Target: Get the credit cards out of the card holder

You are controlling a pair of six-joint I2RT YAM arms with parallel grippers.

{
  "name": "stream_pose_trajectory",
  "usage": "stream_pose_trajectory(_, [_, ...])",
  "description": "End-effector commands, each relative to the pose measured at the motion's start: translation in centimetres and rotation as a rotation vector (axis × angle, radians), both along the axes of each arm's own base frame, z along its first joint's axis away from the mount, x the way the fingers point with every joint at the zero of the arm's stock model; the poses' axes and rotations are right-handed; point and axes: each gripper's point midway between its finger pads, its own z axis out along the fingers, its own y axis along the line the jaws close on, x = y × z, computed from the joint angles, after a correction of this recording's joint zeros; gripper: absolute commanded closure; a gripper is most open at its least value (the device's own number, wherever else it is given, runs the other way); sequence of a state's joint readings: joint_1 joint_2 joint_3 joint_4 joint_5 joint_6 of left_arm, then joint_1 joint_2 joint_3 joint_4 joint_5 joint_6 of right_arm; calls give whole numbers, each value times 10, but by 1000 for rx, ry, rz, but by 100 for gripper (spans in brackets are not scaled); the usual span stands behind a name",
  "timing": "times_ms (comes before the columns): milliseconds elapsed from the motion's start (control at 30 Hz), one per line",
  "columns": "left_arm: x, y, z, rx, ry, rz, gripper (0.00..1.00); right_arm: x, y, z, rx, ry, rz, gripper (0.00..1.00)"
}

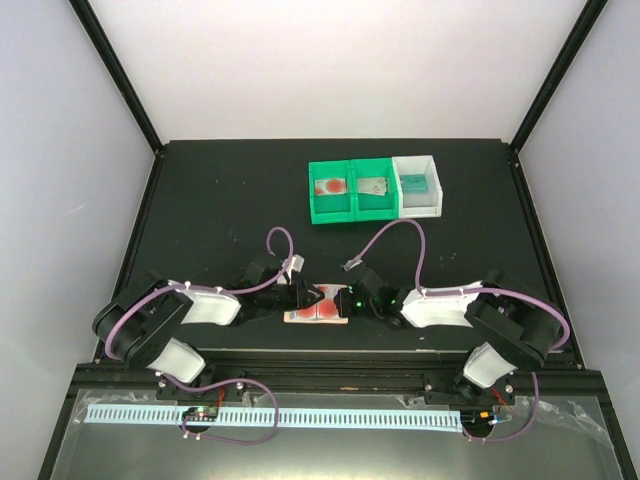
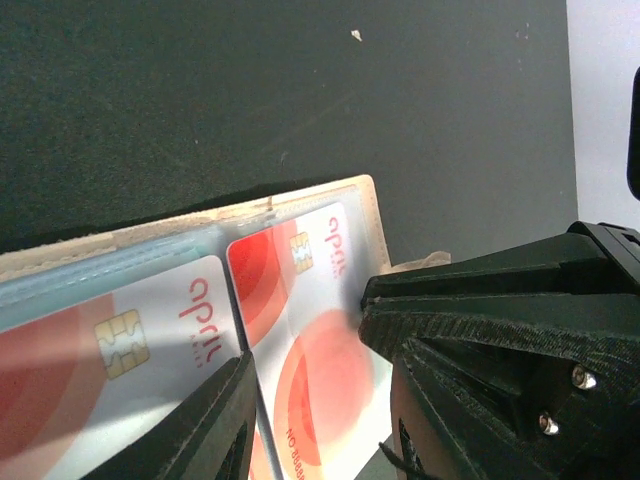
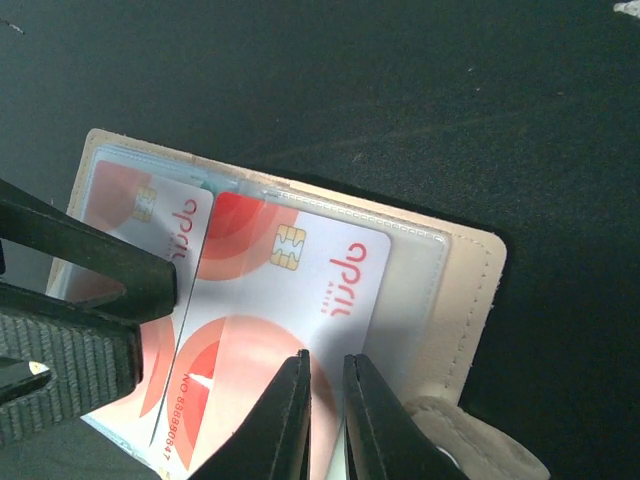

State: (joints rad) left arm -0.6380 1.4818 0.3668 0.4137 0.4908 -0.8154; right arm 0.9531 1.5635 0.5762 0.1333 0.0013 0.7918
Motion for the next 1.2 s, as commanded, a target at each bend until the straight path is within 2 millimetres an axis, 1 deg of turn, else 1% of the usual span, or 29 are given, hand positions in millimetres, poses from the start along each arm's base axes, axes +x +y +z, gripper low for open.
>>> stream_pose_trajectory(0, [1,-2,-9,8,29,3,61,-8,-17,-24,-68,46,-17,87])
stream_pose_trajectory(233, [-1,-2,-17,24,66,5,61,-10,-18,-26,-67,49,-18,86])
stream_pose_trajectory(400, [-2,-3,-9,4,63,2,61,-11,-15,-28,-54,58,-14,87])
stream_pose_trajectory(533, [-1,-2,2,12,39,-2,61,-10,-16,-28,-56,58,-20,89])
stream_pose_trajectory(700, [5,3,10,74,3,-1,58,-11,-15,-26,-51,58,-17,90])
stream_pose_trajectory(767, [4,6,7,91,9,5,58,-11,-14,-26,-47,60,-18,90])
stream_pose_trajectory(867, [3,11,-3,118,26,24,58,-11,-15,-27,-49,64,-16,90])
stream_pose_trajectory(967, [-2,8,-11,100,59,9,58,-12,-14,-28,-44,68,-14,90])
stream_pose_trajectory(1067, [-5,4,-14,60,83,6,58,-13,-11,-27,-32,70,-9,89])
stream_pose_trajectory(1167, [-6,6,-12,39,76,26,59,-14,-12,-28,-26,78,-14,89])
